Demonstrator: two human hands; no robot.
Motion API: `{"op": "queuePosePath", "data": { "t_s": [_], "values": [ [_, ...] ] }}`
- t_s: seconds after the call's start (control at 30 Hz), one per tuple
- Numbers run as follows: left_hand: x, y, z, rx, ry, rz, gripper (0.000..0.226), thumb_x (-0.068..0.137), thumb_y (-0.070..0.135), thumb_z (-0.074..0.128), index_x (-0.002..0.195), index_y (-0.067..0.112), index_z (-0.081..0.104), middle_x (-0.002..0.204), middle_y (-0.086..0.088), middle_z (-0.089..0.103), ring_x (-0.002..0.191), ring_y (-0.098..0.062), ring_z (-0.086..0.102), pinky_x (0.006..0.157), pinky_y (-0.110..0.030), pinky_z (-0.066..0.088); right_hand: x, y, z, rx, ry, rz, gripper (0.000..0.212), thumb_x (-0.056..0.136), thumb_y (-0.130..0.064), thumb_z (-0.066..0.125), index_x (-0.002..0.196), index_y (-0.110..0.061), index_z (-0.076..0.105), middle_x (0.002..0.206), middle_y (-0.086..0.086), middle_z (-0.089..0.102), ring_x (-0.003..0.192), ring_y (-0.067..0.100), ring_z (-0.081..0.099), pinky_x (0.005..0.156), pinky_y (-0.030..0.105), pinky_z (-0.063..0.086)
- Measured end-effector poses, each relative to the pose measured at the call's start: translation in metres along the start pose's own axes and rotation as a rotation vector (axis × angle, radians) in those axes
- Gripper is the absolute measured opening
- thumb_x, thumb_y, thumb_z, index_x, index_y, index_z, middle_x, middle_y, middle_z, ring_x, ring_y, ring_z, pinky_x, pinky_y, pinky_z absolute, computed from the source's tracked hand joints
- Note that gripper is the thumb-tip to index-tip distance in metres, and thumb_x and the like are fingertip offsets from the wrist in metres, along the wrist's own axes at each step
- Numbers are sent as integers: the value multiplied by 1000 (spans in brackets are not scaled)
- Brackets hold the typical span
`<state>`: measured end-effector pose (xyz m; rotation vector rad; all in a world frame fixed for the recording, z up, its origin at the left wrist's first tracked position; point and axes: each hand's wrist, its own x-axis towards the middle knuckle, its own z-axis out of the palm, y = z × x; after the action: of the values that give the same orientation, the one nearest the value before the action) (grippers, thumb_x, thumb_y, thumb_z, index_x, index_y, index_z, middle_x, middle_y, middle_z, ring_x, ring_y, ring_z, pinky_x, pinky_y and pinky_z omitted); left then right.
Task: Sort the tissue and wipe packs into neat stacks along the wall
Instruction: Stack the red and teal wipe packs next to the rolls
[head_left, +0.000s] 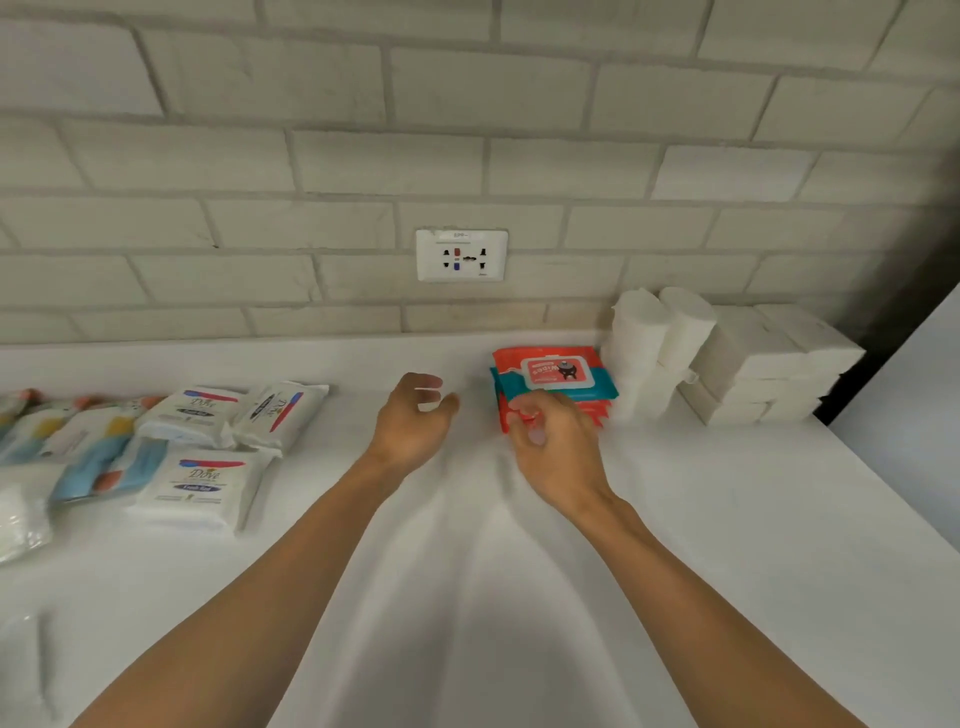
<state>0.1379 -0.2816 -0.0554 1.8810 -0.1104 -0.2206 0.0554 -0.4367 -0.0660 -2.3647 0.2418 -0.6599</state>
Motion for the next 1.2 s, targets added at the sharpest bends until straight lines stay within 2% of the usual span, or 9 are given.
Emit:
{"op": "queuePosePath", "data": {
  "t_s": [0.2, 0.37, 0.47, 0.53, 0.6, 0.77, 0.9, 1.0, 1.2],
  "values": [
    [-36, -27, -88, 80, 45, 84, 22, 87, 30, 68, 108, 27, 60, 113, 7, 63, 103, -23, 62, 84, -35, 51, -35, -76, 36, 131, -113, -19, 11, 89, -14, 63, 98, -19, 68, 100, -5, 67, 85, 8, 59, 79, 23, 51],
    [-69, -55, -177, 188, 66, 116, 22, 88, 21, 68, 108, 21, 62, 113, 4, 64, 101, -17, 61, 88, -32, 51, -68, -152, 84, 216, -233, -13, 11, 89, -13, 63, 96, -20, 69, 97, -9, 69, 80, 5, 61, 73, 12, 49],
    [-90, -78, -232, 242, 72, 126, 20, 87, 15, 69, 106, 19, 63, 109, 4, 65, 103, -16, 61, 87, -26, 48, -93, -198, 118, 260, -330, 18, 11, 90, -16, 63, 94, -23, 70, 95, -11, 70, 79, 8, 64, 71, 15, 51],
    [-101, -93, -271, 296, 101, 110, 20, 86, 15, 70, 104, 21, 62, 107, 5, 64, 100, -15, 59, 84, -23, 45, -110, -229, 141, 284, -404, 35, 11, 90, -16, 63, 94, -24, 70, 93, -12, 68, 76, 9, 65, 67, 12, 50],
    [-108, -111, -309, 359, 134, 79, 24, 84, 18, 72, 105, 22, 62, 108, 5, 64, 99, -17, 59, 84, -27, 48, -127, -257, 164, 307, -478, 44, 12, 91, -16, 62, 96, -22, 70, 91, -13, 66, 71, 7, 64, 65, 13, 48],
    [-112, -150, -395, 564, 228, -67, 37, 80, 20, 76, 113, 17, 59, 109, 0, 62, 95, -19, 57, 79, -29, 47, -160, -312, 220, 310, -646, 54, 15, 92, -18, 62, 104, -21, 70, 99, -7, 68, 75, 5, 62, 74, 13, 49],
    [-111, -177, -444, 804, 162, -292, 47, 81, 30, 71, 120, 18, 49, 117, -7, 62, 103, -27, 60, 84, -37, 52, -176, -348, 262, 224, -763, 63, 22, 93, -21, 62, 114, -22, 66, 116, -2, 65, 102, 14, 62, 91, 28, 53],
    [-108, -194, -463, 963, 112, -404, 61, 77, 41, 71, 128, 20, 44, 124, -8, 61, 115, -31, 56, 98, -43, 46, -179, -369, 289, 25, -757, -23, 29, 93, -33, 60, 122, -30, 59, 128, -2, 59, 115, 21, 52, 99, 35, 44],
    [-100, -206, -464, 1086, 76, -426, 69, 86, 59, 57, 141, 21, 40, 133, -5, 58, 123, -28, 54, 105, -44, 38, -175, -380, 321, -157, -868, -7, 47, 96, -42, 52, 140, -30, 41, 136, 2, 54, 128, 27, 44, 112, 49, 22]
  ]
}}
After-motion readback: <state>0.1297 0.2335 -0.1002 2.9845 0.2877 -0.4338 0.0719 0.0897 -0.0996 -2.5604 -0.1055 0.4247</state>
